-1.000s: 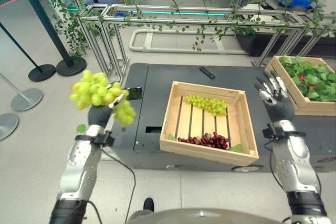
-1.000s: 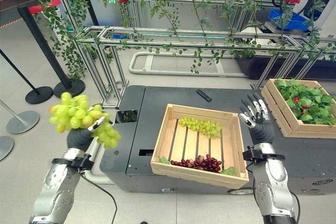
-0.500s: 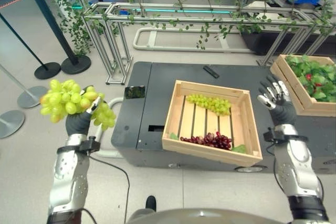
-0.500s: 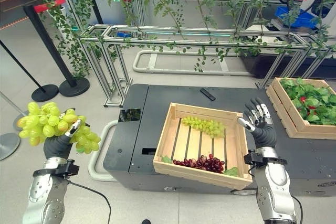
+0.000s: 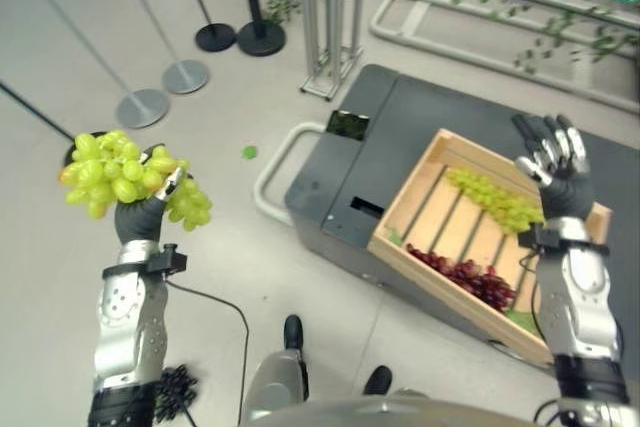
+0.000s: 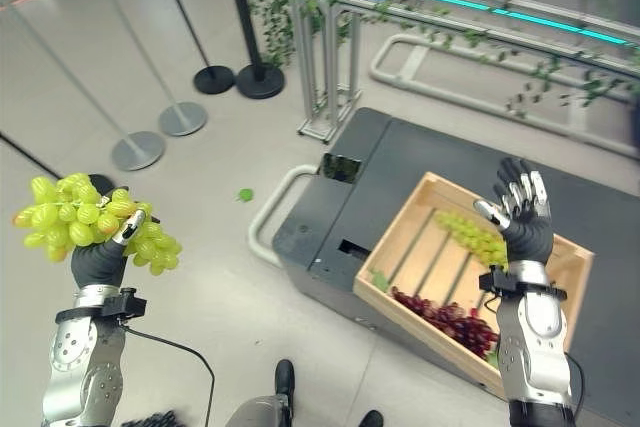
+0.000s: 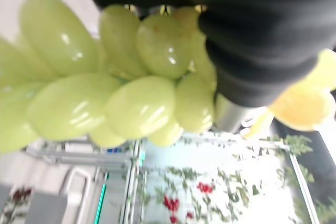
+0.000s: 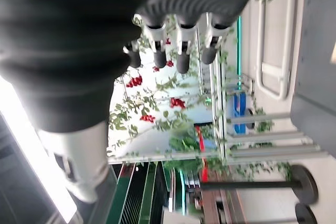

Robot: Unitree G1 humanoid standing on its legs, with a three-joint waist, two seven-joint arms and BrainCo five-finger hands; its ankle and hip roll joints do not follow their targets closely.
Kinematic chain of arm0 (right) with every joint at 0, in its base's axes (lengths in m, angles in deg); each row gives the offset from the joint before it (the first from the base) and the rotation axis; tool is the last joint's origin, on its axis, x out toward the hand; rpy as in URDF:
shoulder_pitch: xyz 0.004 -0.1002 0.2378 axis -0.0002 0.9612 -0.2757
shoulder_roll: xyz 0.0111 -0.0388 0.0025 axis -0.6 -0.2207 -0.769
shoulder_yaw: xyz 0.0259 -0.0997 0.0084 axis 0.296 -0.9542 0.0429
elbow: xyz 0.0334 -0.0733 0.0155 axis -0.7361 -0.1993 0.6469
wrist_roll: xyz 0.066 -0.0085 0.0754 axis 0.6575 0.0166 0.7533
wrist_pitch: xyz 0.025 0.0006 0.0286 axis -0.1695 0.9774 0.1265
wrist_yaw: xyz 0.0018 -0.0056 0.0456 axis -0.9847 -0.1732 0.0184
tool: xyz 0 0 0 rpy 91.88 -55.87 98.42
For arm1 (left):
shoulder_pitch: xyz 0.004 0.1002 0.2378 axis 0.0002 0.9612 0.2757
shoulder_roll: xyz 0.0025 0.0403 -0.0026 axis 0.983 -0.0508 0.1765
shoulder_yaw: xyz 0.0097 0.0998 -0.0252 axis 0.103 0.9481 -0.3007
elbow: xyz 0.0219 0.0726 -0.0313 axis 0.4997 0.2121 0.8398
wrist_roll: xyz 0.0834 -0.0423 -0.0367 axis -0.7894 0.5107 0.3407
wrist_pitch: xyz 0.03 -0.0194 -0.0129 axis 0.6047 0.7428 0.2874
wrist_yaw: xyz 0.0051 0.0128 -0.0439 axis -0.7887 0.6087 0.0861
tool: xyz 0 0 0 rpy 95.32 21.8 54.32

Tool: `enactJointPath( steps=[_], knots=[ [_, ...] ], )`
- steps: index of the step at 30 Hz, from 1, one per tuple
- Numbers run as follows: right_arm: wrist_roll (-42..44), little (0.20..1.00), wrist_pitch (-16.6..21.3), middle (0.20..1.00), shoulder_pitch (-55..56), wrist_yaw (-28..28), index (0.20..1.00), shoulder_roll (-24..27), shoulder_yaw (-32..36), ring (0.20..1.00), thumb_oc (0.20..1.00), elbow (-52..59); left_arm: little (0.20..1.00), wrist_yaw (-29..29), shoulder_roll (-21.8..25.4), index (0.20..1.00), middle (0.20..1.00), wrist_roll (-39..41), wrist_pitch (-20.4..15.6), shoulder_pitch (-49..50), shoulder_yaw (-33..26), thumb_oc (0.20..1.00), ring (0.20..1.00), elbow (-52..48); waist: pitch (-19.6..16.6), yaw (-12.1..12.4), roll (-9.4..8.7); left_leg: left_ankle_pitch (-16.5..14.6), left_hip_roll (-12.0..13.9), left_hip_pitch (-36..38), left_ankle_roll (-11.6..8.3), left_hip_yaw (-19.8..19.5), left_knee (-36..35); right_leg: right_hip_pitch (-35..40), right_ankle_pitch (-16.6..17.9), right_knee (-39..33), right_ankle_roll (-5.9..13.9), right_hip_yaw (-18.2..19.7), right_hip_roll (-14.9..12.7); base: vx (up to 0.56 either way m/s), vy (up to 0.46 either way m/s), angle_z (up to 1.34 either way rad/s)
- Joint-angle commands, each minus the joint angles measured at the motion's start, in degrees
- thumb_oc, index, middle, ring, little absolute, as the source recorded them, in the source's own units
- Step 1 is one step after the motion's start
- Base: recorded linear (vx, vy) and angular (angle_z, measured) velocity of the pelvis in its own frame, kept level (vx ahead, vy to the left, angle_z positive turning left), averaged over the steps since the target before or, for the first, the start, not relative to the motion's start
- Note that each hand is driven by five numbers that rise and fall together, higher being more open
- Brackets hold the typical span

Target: Pick up the fruits from the basket on one side to the basket on the other side

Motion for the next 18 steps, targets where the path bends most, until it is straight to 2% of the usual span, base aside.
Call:
enactJointPath(
  steps=[1, 4, 10, 18],
  knots=[
    [-0.1, 1.000, 4.0, 1.000, -2.1, 1.5, 1.000, -0.5, 1.1, 1.000, 1.000, 1.7, 0.200, -1.0, 5.0, 0.200, 0.200, -0.2, -5.7, -2.0, -4.7, 0.200, 0.200, -3.4, -2.2, 0.7, -2.29, -8.5, -1.1, -0.6, -0.03, 1.0, 6.5, -1.7, 0.0, 5.1, 2.73, -0.6, -4.8, 0.06, 0.137, 0.24],
    [-1.1, 1.000, 3.7, 1.000, -2.1, 1.7, 1.000, -1.3, 0.6, 1.000, 1.000, 1.1, 0.200, -3.1, 6.5, 0.200, 0.200, -2.2, -6.3, -4.0, -5.0, 0.200, 0.200, -3.0, -2.5, 2.3, -2.47, -8.9, -2.0, -0.3, 0.41, 0.5, 5.8, -1.4, 0.5, 5.0, 3.64, -1.3, -5.9, 0.06, 0.121, 0.07],
    [-1.5, 1.000, 3.3, 1.000, -1.0, 1.7, 1.000, -1.7, 1.5, 1.000, 1.000, 0.4, 0.200, -3.9, 6.2, 0.200, 0.200, -3.7, -6.6, -3.8, -6.1, 0.200, 0.200, -5.4, -3.1, 3.4, -2.84, -9.4, -2.8, -0.3, 0.65, -0.9, 5.4, -0.7, 0.0, 5.0, 3.78, -2.5, -5.8, 0.04, 0.019, 0.08],
    [-2.6, 1.000, 3.2, 1.000, -3.3, 1.9, 1.000, -1.3, -1.1, 1.000, 1.000, 0.8, 0.200, -4.1, 5.8, 0.200, 0.200, -3.5, -7.6, -2.5, -7.6, 0.200, 0.200, -7.8, -2.9, 6.1, -2.95, -11.6, -3.2, -2.4, 0.08, -1.3, 10.5, 0.5, 1.0, 3.7, 4.74, -4.0, -6.5, 0.05, 0.054, 0.13]
  ],
)
